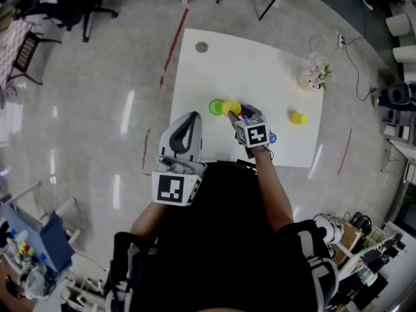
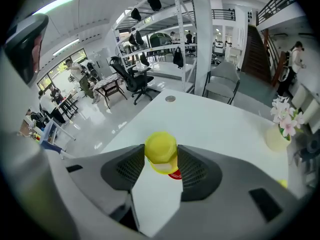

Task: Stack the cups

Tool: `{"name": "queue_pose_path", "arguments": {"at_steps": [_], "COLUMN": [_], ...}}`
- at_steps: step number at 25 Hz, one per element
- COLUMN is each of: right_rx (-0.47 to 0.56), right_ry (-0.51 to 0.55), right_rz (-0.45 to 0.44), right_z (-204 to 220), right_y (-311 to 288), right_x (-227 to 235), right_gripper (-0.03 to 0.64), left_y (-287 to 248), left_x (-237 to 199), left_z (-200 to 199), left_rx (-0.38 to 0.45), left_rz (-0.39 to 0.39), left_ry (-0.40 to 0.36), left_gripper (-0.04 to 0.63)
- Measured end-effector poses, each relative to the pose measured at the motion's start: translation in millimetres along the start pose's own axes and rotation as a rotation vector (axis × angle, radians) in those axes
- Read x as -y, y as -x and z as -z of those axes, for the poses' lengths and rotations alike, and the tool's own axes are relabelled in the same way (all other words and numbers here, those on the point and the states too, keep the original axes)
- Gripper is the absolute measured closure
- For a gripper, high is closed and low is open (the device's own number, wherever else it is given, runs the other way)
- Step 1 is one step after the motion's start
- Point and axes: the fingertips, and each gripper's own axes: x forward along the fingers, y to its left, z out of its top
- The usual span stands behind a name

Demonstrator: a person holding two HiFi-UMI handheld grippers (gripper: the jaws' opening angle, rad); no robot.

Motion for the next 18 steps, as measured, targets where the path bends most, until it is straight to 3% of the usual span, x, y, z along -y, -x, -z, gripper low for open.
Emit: {"name": "queue_pose_path", "arguments": {"at_steps": [6,8,18], "right_rx": [-0.002,-0.001,0.062], "right_ry": [-0.008,-0.009,-0.043], "right_rz": [-0.004,-0.011,0.0], "right_z": [-0.9,-1.8,-12.6], "right_y": [-8.4,-11.2,10.3], "right_x": [-1.8,-4.1,5.6], "right_gripper": [0.386,0.356,0.354], "left_y": [-2.3,-2.7,-7.6], "left_x": [-6.7,-8.9,5.4], "left_z": [3.9,3.6,0.3], "left_rx": [-0.004,-0.002,-0.007], "left_rz": [0.006,0.009,0.03], "left_ry": [0.006,0.009,0.004], "left_gripper": [0.574,0.574,0.574]}}
